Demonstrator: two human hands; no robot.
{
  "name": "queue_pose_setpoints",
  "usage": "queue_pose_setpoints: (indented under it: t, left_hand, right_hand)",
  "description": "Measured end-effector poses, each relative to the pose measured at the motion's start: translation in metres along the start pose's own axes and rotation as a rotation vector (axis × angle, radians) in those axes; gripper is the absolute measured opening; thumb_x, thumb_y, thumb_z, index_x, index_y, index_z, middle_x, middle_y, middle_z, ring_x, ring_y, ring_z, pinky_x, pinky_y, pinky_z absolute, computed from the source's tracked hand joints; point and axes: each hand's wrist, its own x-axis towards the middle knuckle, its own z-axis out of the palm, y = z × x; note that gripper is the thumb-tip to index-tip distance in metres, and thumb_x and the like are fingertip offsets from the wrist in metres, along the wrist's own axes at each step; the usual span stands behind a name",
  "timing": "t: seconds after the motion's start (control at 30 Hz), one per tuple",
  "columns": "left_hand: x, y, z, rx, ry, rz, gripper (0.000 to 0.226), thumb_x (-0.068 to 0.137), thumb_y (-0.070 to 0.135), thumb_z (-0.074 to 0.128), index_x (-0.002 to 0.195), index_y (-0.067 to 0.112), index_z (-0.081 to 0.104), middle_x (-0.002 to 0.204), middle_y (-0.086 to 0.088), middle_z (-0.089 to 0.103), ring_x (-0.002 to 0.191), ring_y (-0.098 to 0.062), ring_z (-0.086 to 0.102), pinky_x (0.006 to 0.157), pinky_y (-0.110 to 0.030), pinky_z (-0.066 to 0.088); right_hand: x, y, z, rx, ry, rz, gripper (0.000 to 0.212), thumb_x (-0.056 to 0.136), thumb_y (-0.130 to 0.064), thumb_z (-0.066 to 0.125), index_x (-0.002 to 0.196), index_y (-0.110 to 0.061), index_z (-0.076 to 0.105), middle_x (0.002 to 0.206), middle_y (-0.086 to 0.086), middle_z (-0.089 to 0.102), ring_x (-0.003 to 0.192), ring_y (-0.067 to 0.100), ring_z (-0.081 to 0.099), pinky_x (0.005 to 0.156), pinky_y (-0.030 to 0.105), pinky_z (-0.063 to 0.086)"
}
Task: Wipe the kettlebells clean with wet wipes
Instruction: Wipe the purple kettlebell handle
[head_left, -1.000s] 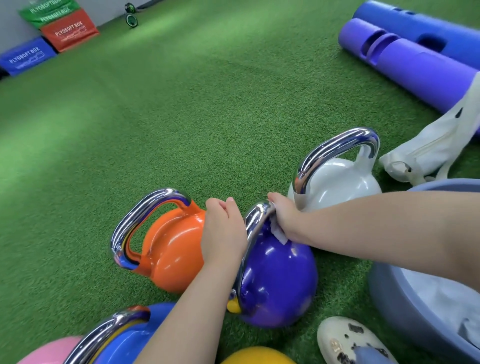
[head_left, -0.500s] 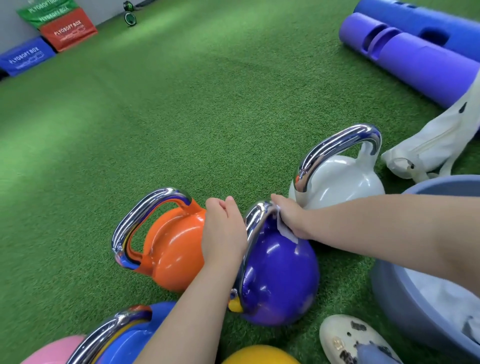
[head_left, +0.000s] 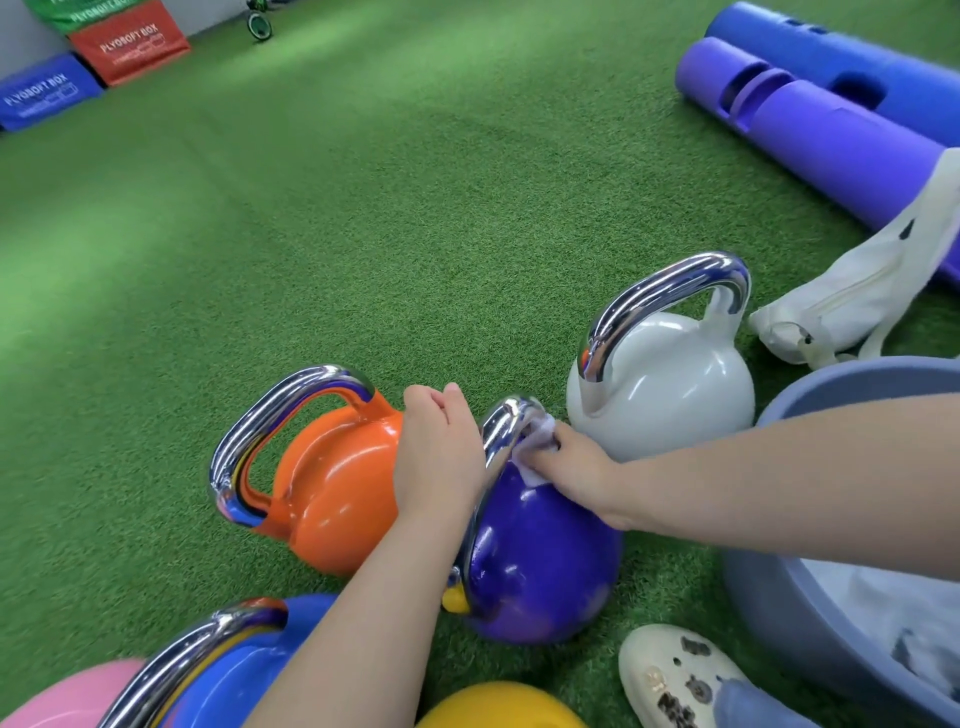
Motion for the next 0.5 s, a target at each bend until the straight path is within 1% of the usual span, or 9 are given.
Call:
queue_pose_setpoints:
  t: [0.07,0.13,0.17,0.27,0.3,0.37,0.4,0.43,0.5]
  left_hand:
    - [-0.001,0.0,0.0,0.023,-0.003,-0.004,0.028,0.1,0.035,0.026,0.094,0.013,0.041,0.092,-0.005,0.056,0.087,-0.026,0.05,0.072,-0.034,0.033]
    - [-0.001,0.002,0.0,0.038,-0.006,-0.004,0.028,0.1,0.036,0.026,0.094,0.013,0.041,0.092,-0.005,0.055,0.086,-0.026,0.05,0.071,-0.034,0.032]
    - [-0.001,0.002,0.0,0.043,-0.007,-0.005,0.028,0.1,0.036,0.026,0.094,0.013,0.041,0.09,-0.004,0.054,0.085,-0.026,0.049,0.071,-0.034,0.031]
    - [0.0,0.003,0.001,0.053,-0.011,-0.008,0.027,0.1,0.035,0.027,0.093,0.012,0.039,0.085,-0.002,0.05,0.083,-0.025,0.046,0.069,-0.033,0.029]
    - [-0.001,0.002,0.0,0.054,-0.011,-0.007,0.026,0.1,0.034,0.028,0.092,0.012,0.039,0.087,-0.003,0.051,0.084,-0.025,0.046,0.07,-0.033,0.029]
    - [-0.001,0.002,0.0,0.054,-0.001,-0.006,0.027,0.1,0.034,0.028,0.092,0.012,0.039,0.09,-0.004,0.052,0.085,-0.025,0.046,0.071,-0.033,0.029]
    - [-0.001,0.001,0.0,0.051,0.003,-0.011,0.027,0.1,0.034,0.027,0.092,0.012,0.04,0.088,-0.002,0.052,0.085,-0.025,0.047,0.071,-0.033,0.029]
    - [0.0,0.0,0.0,0.042,0.008,-0.02,0.027,0.1,0.034,0.026,0.092,0.013,0.04,0.085,0.001,0.052,0.084,-0.025,0.047,0.071,-0.033,0.03]
    - [0.001,0.0,0.0,0.03,0.009,-0.032,0.028,0.1,0.035,0.026,0.093,0.012,0.041,0.084,0.003,0.052,0.085,-0.024,0.048,0.072,-0.034,0.031]
  right_hand:
    - [0.002,-0.005,-0.006,0.017,-0.06,-0.014,0.026,0.087,-0.033,0.06,0.109,-0.018,0.059,0.105,0.005,0.066,0.1,0.021,0.06,0.09,0.036,0.05]
    - [0.002,-0.01,-0.006,-0.031,-0.02,-0.018,0.026,0.089,-0.029,0.06,0.107,-0.011,0.062,0.105,0.009,0.067,0.091,0.02,0.059,0.076,0.028,0.049]
    - [0.003,-0.013,-0.001,-0.069,0.029,-0.017,0.026,0.088,-0.028,0.058,0.106,-0.008,0.061,0.104,0.01,0.066,0.088,0.022,0.058,0.073,0.028,0.047]
    - [0.011,-0.012,0.022,-0.286,0.267,0.07,0.034,0.084,-0.038,0.054,0.105,-0.011,0.055,0.103,0.011,0.064,0.095,0.03,0.059,0.088,0.039,0.048]
    - [0.011,-0.014,0.025,-0.327,0.322,0.071,0.033,0.084,-0.04,0.054,0.102,-0.013,0.056,0.1,0.009,0.064,0.095,0.03,0.059,0.089,0.038,0.047]
    - [0.007,-0.021,0.016,-0.353,0.258,-0.021,0.016,0.086,-0.034,0.055,0.082,-0.019,0.057,0.085,0.001,0.062,0.086,0.024,0.058,0.079,0.029,0.045]
    - [0.003,-0.026,0.009,-0.361,0.184,-0.077,0.015,0.086,-0.029,0.057,0.074,-0.021,0.055,0.081,0.0,0.061,0.082,0.022,0.056,0.074,0.027,0.044]
    - [0.001,-0.029,0.002,-0.361,0.127,-0.131,0.015,0.086,-0.027,0.059,0.072,-0.02,0.057,0.081,0.002,0.062,0.08,0.02,0.056,0.074,0.029,0.043]
    - [-0.002,-0.028,-0.01,-0.295,0.031,-0.188,0.01,0.083,-0.023,0.067,0.085,-0.013,0.064,0.089,0.004,0.066,0.082,0.018,0.057,0.078,0.029,0.045]
